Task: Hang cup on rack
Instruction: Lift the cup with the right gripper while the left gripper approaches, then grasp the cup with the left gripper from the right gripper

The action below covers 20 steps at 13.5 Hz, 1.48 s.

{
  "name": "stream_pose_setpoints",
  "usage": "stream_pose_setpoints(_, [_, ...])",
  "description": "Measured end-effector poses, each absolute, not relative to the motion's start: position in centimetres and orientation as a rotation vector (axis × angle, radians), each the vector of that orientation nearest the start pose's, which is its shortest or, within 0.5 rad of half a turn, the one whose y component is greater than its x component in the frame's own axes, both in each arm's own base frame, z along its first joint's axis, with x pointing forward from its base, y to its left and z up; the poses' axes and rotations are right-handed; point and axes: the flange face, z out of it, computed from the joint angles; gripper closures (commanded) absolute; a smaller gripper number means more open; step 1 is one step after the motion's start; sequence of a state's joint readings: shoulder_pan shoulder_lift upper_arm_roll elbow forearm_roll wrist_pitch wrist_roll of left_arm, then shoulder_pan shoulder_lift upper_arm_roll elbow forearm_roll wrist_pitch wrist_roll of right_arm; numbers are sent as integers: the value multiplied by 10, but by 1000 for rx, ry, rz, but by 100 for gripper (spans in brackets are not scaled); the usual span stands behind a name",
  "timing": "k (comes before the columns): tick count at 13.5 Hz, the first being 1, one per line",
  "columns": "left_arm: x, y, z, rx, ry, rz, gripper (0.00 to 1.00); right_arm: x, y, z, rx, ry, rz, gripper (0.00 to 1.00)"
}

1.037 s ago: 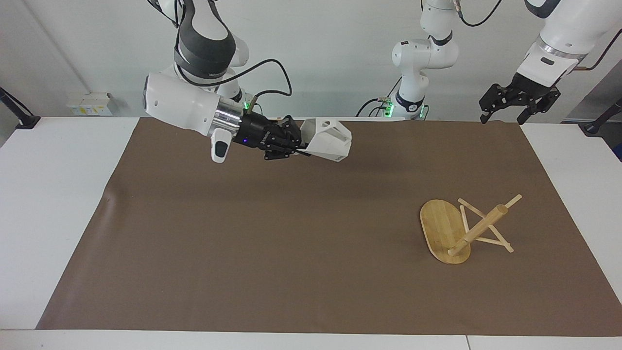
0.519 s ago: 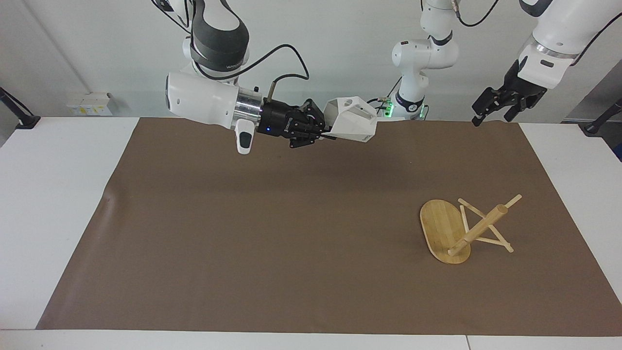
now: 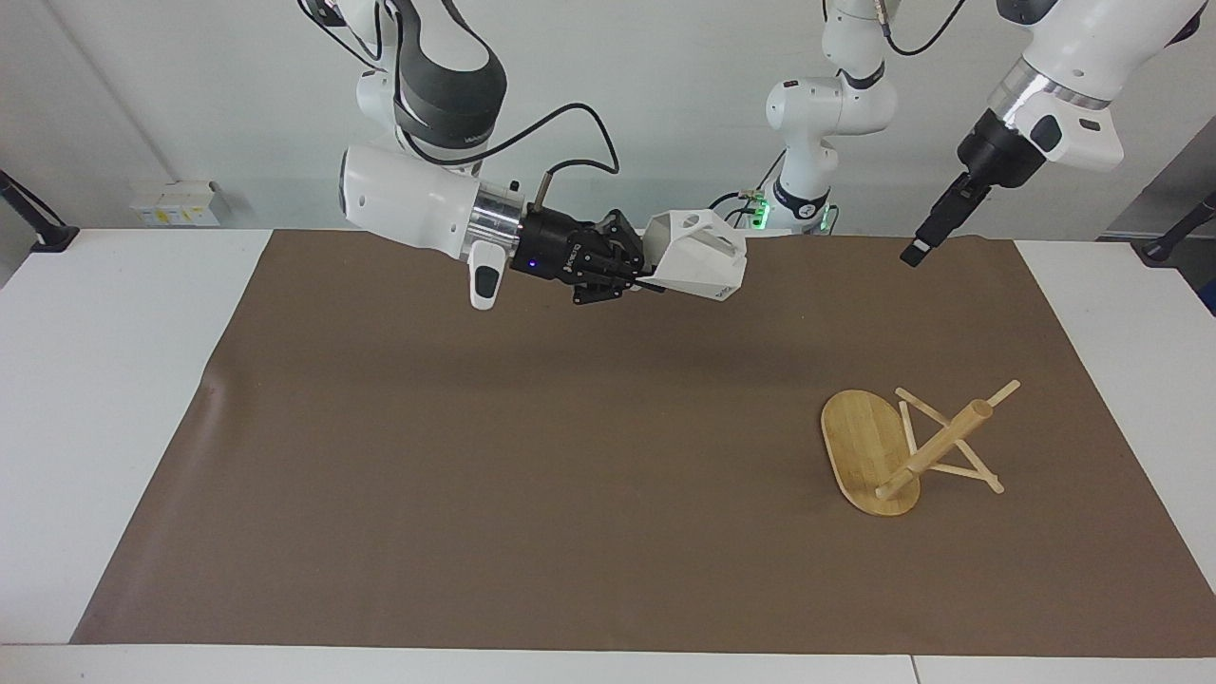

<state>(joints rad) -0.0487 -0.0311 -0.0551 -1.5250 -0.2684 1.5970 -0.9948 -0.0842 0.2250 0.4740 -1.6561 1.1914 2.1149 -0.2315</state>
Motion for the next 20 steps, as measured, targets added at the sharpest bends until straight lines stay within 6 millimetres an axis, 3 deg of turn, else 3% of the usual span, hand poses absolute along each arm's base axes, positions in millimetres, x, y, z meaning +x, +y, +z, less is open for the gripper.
stream_pose_setpoints(2, [545,-94,665,-2984,-1699,157,0,604,266,543,-1954,-31,-151,100])
stream_pose_setpoints(5, [560,-125,654,-2774,-2020,295,0,602,277,540,-1958,-25,-166,100])
stream_pose_setpoints(9, [582,-154,642,-2523,-2340,592,0,597,299,539,-1956,-14,-200,100])
stream_pose_setpoints(13, [585,-162,647,-2371,-2519,727,0,597,307,532,-1959,1,-209,100])
stream_pose_setpoints(20, [584,-192,631,-2311,-2594,744,0,593,320,528,-1960,-1,-214,100])
